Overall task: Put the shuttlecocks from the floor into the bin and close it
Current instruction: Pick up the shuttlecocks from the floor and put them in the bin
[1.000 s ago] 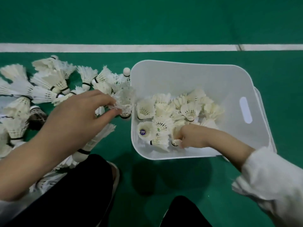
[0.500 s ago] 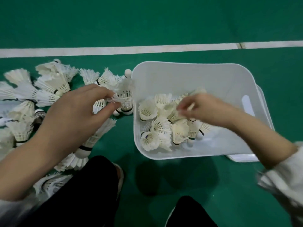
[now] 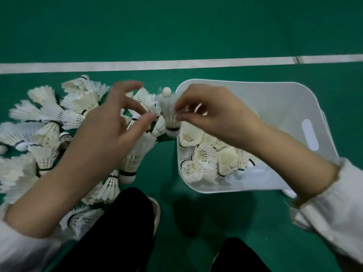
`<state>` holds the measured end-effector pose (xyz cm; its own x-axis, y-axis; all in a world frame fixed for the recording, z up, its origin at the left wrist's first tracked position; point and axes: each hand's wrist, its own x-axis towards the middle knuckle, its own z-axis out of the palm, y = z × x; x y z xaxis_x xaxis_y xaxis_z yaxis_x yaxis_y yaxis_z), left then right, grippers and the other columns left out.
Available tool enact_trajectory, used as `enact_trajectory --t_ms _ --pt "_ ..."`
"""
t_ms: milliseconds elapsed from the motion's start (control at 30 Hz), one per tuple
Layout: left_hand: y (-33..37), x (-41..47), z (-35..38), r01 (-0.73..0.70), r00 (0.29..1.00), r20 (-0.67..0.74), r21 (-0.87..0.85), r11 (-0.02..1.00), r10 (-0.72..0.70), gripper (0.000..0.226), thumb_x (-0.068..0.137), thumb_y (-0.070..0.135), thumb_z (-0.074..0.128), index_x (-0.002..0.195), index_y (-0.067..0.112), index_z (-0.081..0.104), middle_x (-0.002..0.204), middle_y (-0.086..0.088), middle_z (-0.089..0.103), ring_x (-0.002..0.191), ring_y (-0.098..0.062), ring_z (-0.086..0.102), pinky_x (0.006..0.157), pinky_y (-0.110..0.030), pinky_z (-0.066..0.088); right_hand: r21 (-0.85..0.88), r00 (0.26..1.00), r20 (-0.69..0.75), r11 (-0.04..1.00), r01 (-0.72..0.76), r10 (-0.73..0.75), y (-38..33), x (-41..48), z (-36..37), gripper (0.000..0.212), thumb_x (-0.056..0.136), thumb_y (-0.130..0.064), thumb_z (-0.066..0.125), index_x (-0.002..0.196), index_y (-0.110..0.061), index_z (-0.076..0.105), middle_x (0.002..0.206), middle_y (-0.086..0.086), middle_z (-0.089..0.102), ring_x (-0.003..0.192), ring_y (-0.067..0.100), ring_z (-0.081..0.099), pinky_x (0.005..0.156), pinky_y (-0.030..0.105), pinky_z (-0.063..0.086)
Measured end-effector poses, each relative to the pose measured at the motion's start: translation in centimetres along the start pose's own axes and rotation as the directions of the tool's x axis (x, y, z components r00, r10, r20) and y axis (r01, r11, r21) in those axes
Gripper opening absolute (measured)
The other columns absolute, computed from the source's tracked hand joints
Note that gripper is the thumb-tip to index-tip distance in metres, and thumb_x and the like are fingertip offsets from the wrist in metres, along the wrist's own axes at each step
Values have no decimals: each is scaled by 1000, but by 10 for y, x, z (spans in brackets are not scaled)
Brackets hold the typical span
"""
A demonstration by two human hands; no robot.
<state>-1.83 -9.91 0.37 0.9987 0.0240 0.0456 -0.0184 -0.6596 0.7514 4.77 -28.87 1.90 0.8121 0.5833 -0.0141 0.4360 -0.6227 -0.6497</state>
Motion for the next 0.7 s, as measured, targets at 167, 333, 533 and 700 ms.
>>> enact_trajectory --t_ms 167,333,533,700 --pt "-25 1 -9 62 997 -37 -50 997 -64 41 86 63 36 118 37 39 100 12 62 70 -5 62 59 -35 50 291 931 -160 917 -274 329 29 -29 -33 19 79 -21 70 68 -29 56 76 -3 62 72 16 62 77 38 54" --pt "-52 -13 -6 182 982 63 -41 982 -179 43 78 55 59 115 43 42 97 20 54 87 3 58 75 -30 47 93 921 171 925 -369 350 45 -45 11 28 77 -16 72 61 -30 55 83 -6 63 77 12 62 78 32 53" --pt "-67 -23 0 128 985 103 98 987 -138 11 76 37 64 81 36 55 75 15 62 78 0 61 71 -22 49 -192 932 294 968 -162 214 74 -26 76 9 83 -6 58 82 -8 67 94 2 60 83 19 58 79 31 48" --pt "-67 -20 1 -33 989 145 162 986 9 9 78 39 69 76 35 61 90 18 60 77 0 55 68 -20 42 -433 872 432 901 -22 229 96 -20 101 20 89 -16 50 85 -10 69 93 0 61 87 18 43 81 37 49"
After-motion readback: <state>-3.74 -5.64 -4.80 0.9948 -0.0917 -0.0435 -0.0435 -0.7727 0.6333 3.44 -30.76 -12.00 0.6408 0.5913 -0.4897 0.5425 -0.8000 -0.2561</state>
